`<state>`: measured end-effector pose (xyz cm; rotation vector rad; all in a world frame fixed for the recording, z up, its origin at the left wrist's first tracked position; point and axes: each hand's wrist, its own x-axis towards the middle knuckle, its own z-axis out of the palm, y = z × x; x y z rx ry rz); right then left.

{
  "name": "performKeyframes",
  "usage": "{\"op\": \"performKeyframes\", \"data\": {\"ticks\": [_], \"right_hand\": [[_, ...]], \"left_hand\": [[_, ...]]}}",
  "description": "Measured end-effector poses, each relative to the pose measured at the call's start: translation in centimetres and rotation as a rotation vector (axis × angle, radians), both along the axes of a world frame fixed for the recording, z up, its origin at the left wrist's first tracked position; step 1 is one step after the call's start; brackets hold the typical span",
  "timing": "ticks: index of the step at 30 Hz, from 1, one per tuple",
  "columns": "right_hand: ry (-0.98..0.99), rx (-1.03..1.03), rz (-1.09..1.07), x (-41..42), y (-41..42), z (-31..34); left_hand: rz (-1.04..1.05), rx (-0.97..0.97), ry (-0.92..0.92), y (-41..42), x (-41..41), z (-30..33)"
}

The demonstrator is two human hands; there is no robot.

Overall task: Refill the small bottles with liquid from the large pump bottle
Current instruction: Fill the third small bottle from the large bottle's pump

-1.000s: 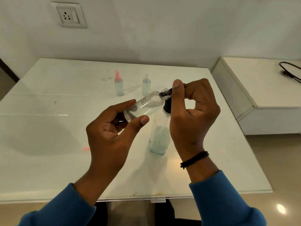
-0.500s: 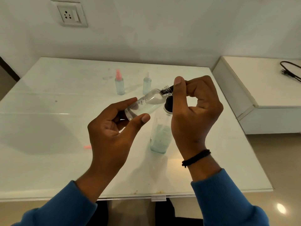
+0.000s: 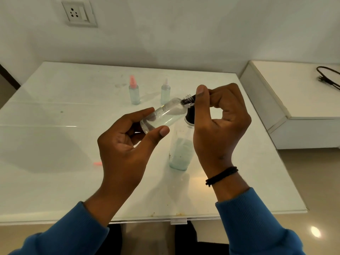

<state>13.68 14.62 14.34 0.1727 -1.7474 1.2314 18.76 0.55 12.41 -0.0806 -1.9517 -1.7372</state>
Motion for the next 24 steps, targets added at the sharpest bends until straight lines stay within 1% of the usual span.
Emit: {"op": "performKeyframes", "data": {"ticks": [12,24], "right_hand": [[-0.009,-0.021,0.006,0.0,-0.1,-0.1],[-0.015,-0.005,0.012,0.0,-0.2,0.2]], "left_hand": [[0.009,0.027,-0.018,0.0,0.0,-0.1],[0.01,-0.006,-0.005,-0.1,-0.1,-0.5]]}}
